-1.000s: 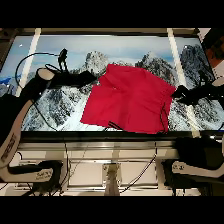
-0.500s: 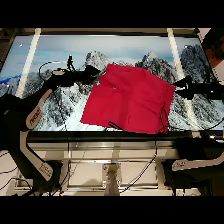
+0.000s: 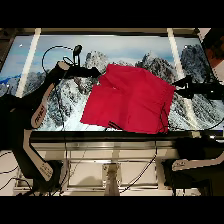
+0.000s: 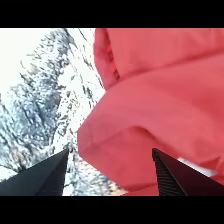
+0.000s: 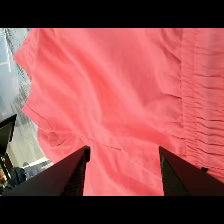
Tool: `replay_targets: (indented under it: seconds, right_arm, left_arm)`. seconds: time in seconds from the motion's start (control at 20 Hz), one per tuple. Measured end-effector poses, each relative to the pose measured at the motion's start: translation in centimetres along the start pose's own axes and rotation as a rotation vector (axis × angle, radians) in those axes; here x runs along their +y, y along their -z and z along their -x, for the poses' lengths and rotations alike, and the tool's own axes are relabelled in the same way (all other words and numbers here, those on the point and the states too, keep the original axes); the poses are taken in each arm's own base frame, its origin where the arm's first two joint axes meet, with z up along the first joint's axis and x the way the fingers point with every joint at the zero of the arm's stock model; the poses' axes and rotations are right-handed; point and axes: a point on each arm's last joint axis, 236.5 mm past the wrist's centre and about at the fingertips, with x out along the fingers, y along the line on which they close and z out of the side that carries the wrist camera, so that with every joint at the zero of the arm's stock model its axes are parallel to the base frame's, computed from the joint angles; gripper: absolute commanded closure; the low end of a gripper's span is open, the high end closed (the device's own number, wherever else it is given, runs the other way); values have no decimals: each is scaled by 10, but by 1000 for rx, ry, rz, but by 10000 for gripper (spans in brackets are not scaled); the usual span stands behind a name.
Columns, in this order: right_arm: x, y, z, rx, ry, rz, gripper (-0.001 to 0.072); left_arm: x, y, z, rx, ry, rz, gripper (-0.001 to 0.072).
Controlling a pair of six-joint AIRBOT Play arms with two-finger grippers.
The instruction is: Fold the clothes and pants, and hang the long-sleeved shirts on hangers.
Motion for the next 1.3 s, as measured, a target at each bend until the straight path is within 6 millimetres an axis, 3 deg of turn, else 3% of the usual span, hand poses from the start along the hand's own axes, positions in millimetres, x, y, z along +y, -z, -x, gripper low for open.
replay_targets:
  seconds: [0.9,1.05,1.15,1.2,1.3]
  right_arm:
    - [0,0,0,-1,-1,17,219]
    - [0,0,0,-1,-1,18,219]
    - [0,0,0,-1,-1,18,219]
    - [0,0,0,-1,-1,18,219]
    - [0,0,0,-1,-1,18,219]
  left_arm:
    - [-5,16,-39,31,-88,-317,128]
    - [-6,17,-42,29,-93,-330,404]
    - [-7,17,-43,28,-93,-337,498]
    - [-8,17,-44,27,-94,-339,665]
    - [-10,17,-44,26,-93,-354,701]
